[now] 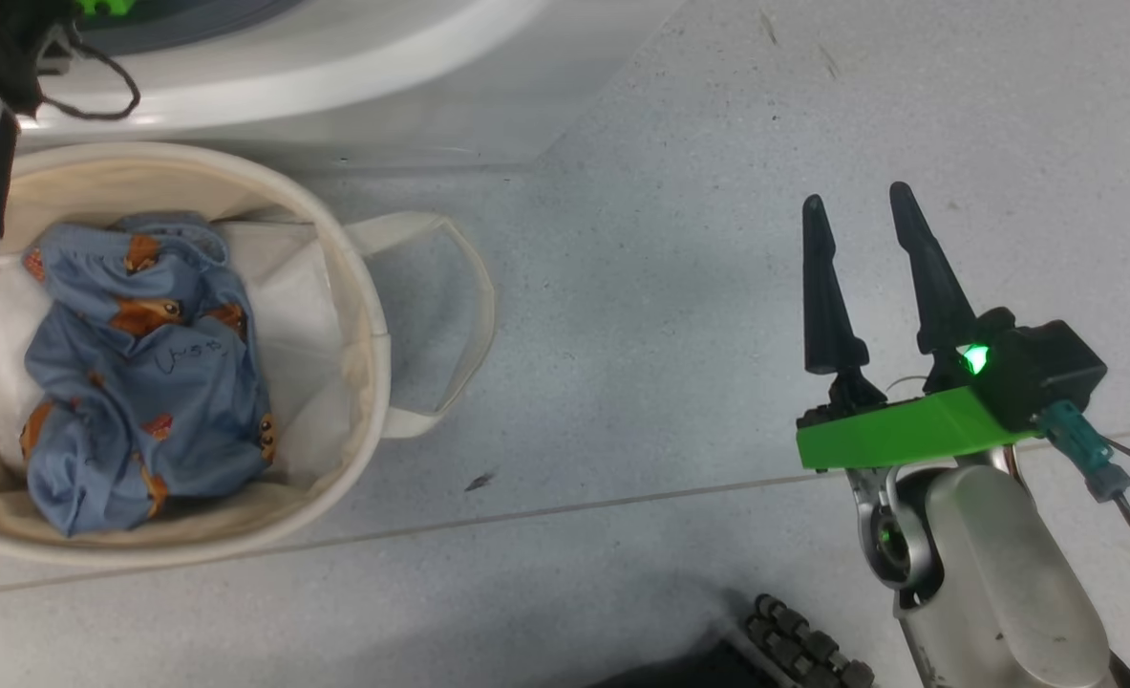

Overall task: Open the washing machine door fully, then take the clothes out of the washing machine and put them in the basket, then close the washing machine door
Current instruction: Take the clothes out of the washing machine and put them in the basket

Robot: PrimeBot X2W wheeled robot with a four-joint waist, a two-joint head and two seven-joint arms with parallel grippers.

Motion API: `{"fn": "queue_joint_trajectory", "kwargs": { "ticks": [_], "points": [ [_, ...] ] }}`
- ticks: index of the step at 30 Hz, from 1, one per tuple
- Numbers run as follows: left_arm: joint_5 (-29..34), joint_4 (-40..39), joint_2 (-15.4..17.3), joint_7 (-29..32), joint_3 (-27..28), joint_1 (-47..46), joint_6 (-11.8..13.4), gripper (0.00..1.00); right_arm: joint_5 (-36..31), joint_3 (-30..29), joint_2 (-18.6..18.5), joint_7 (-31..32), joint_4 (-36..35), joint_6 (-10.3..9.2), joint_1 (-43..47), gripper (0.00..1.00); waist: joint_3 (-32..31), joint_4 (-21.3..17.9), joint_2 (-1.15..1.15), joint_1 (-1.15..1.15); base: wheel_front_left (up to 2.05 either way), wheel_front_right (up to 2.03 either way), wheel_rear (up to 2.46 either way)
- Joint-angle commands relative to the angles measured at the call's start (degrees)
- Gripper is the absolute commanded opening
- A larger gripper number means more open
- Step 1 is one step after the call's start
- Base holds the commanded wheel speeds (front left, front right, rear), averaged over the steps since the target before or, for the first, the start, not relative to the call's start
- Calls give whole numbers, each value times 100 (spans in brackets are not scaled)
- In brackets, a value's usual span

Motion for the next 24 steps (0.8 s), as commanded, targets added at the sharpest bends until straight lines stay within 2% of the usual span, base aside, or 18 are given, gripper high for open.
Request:
{"fn": "queue_joint_trajectory", "kwargs": {
  "ticks": [1,12,24],
  "points": [
    [-69,-198,287,-102,-45,-44,-33,0,2,53,34,-71,-187,5,90,100,-13,14,0,-1,0,0,0],
    [-554,-262,423,-976,-364,257,-33,0,-62,40,34,-71,-61,5,124,100,-328,161,0,-1,0,0,0],
    [-1151,-475,630,-2081,-627,954,-34,0,12,80,-86,-71,175,5,218,100,-1048,350,0,-1,0,0,0]
  ]
}}
